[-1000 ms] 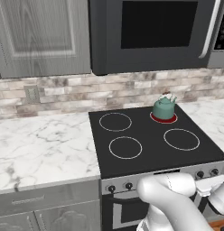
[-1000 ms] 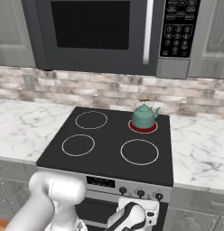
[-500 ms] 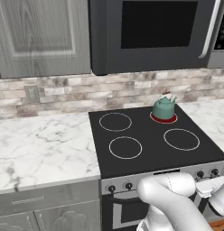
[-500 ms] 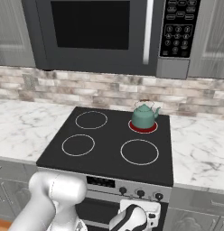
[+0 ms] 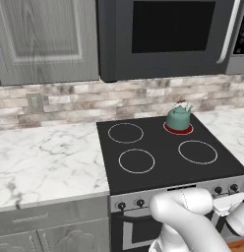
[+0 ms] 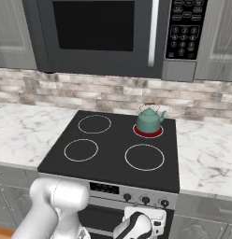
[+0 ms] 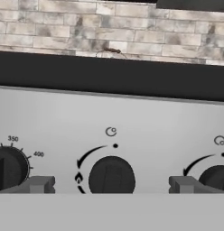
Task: Lower the heat of the kettle.
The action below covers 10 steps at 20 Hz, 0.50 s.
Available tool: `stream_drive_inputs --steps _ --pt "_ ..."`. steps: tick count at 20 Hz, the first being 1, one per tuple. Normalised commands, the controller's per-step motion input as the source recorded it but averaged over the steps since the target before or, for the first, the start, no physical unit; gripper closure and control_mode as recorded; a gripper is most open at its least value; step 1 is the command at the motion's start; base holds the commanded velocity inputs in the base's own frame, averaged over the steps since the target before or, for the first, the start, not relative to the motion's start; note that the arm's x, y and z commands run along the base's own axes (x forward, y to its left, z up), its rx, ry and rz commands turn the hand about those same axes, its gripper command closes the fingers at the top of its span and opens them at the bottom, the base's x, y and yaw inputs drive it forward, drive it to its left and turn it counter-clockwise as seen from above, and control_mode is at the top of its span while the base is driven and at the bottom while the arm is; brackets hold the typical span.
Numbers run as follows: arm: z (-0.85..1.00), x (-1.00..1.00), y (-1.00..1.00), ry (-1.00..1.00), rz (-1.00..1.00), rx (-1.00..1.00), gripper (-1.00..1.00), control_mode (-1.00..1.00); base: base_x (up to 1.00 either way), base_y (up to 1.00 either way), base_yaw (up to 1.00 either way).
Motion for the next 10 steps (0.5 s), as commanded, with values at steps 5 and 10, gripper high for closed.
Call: stream_drive_inputs --steps 5,10 --pt "0.0 0.05 0.0 0.0 0.0 0.03 -1.0 -1.0 0.0 0.0 0.0" --pt "0.0 0.05 0.0 0.0 0.0 0.01 -1.0 -1.0 0.0 0.0 0.0"
